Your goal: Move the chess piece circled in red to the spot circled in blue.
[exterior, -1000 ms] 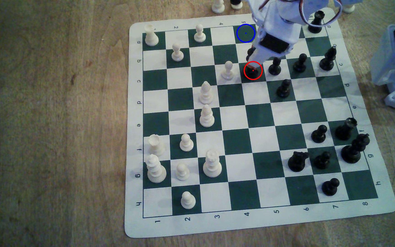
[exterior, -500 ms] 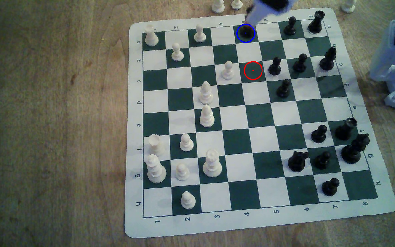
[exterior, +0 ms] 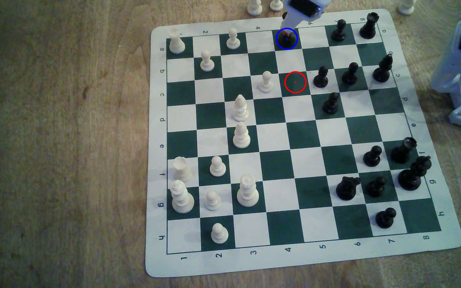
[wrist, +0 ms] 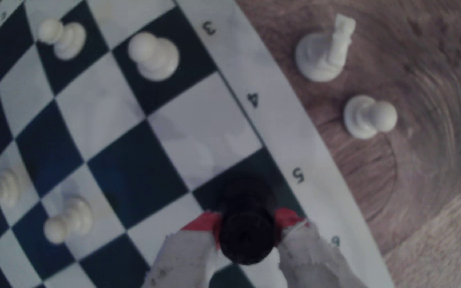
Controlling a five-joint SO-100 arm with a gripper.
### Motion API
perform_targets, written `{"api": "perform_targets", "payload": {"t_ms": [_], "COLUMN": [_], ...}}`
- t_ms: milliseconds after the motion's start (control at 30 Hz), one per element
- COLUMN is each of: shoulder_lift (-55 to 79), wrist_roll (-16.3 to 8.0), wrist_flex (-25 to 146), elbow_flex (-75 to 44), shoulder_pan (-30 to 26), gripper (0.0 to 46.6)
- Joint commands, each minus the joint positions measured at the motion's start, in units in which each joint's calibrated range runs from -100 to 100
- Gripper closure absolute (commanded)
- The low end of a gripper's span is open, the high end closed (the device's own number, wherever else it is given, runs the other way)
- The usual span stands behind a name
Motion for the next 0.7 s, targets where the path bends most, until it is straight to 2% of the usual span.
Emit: {"api": "perform_targets", "payload": {"t_ms": [0,133,300,433,533,567,600,667], "shoulder_lift": [-0.23,-0.23,-0.57,-1.16,-2.18,-2.35,-2.6,-3.11], "wrist_roll": [0.24,0.15,0.1,0.2,0.24,0.24,0.54,0.93], "wrist_flex": [-1.35,-1.43,-1.43,-1.43,-1.1,-1.02,-0.37,0.29], "elbow_flex": [-3.59,-3.32,-2.96,-2.23,-1.6,-1.42,-1.33,-1.14], "shoulder_pan": [0.39,0.55,0.55,0.55,0.7,0.78,1.02,1.09], "gripper": [46.4,46.4,41.0,40.0,34.8,32.4,27.6,24.0]}}
